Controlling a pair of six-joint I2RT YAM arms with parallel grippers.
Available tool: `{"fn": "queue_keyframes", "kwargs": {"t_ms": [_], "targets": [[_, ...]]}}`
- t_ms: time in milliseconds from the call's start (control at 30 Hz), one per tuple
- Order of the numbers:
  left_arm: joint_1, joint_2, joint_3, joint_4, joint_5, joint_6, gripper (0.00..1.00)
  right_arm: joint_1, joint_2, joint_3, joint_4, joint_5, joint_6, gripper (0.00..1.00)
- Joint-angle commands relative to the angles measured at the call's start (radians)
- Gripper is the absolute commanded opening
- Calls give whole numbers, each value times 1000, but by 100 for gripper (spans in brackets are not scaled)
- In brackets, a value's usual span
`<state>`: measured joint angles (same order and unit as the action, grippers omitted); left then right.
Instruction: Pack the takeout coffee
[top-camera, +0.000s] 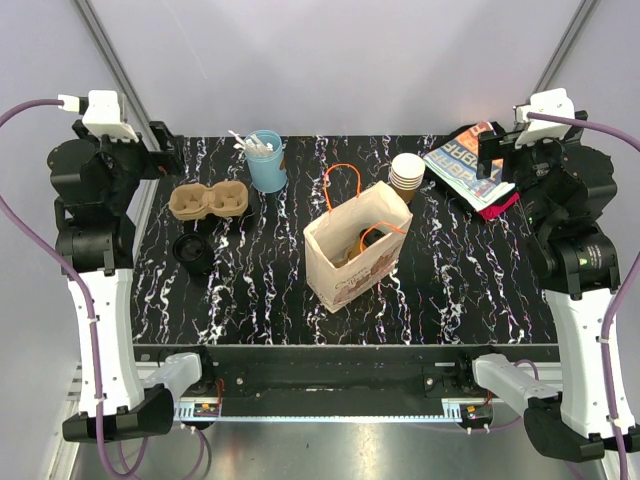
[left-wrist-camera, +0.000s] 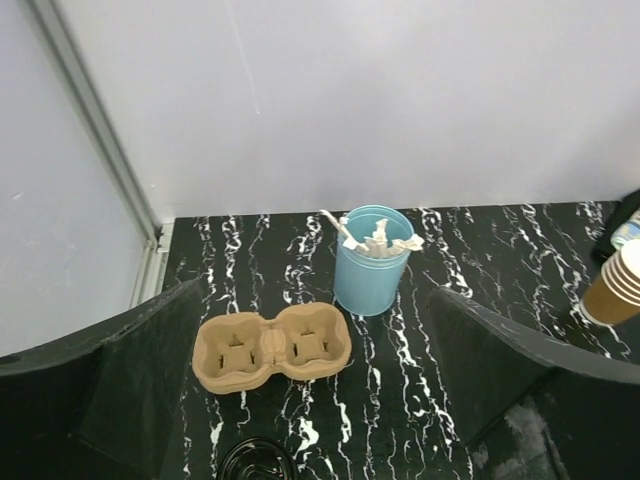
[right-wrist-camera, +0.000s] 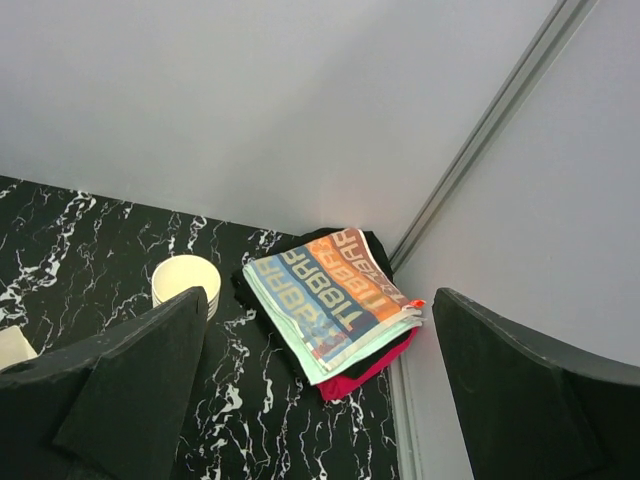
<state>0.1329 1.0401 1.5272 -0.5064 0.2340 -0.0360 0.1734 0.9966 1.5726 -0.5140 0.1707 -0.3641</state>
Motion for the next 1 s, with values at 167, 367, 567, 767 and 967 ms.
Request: {"fn": "queue_keyframes", "kwargs": {"t_ms": [167,367,567,767,967], "targets": [[5,3,34,48,-134,-7,99,-3,0,15,-6,-5,-29,100],[5,-2,44,45,-145,-13,99,-3,2,17,-4,-4,-30,100],[5,-6,51,40,-131,-22,99,-5,0,12,-6,-5,-32,100],[5,-8,51,43,-98,-25,97,-3,2,6,-3,-10,-33,100],[4,-9,53,37,-99,-33,99,-5,0,1,-4,-8,-36,100]]}}
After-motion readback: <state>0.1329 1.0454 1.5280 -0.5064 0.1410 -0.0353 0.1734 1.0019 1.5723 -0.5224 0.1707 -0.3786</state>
